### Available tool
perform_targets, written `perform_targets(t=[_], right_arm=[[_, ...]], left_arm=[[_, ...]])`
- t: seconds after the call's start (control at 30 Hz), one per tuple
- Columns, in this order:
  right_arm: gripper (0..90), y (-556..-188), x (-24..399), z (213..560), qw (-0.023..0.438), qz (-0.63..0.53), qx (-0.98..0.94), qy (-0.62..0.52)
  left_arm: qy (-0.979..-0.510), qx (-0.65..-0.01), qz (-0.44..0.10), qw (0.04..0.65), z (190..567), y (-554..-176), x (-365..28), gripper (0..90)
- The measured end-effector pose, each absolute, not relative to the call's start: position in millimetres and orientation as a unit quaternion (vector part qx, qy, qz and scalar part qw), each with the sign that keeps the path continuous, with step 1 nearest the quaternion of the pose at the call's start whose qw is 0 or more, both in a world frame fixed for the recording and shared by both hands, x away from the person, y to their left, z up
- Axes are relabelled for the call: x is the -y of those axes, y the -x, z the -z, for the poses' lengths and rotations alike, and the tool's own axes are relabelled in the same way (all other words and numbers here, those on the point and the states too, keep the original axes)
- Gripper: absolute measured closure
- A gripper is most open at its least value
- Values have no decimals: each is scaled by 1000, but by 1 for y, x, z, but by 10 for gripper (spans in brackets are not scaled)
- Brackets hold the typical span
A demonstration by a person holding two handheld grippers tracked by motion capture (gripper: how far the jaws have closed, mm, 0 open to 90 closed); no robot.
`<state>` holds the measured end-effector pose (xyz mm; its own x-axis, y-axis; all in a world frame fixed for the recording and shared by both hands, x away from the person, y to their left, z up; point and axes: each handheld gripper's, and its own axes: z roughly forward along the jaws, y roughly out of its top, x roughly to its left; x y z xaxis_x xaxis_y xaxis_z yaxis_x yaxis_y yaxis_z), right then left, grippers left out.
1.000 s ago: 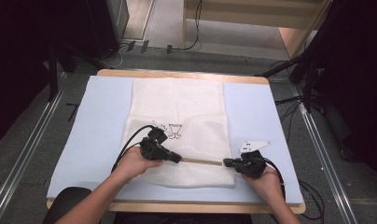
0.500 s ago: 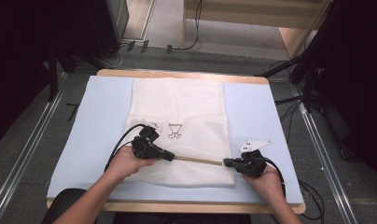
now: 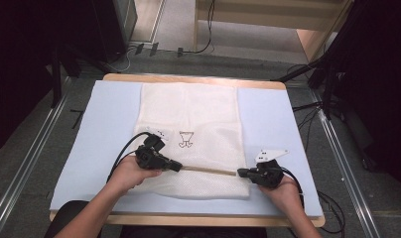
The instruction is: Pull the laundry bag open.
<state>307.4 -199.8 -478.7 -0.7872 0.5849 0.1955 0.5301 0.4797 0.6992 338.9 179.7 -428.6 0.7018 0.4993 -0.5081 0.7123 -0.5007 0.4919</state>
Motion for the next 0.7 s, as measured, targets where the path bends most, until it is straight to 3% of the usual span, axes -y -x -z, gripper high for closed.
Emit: perform_targets(t=[0.7], right_arm=[[900,-309,201,479,28,-395,-859,-324]], left_arm=[[-841,-381,158,349,425,-338,-195,889]])
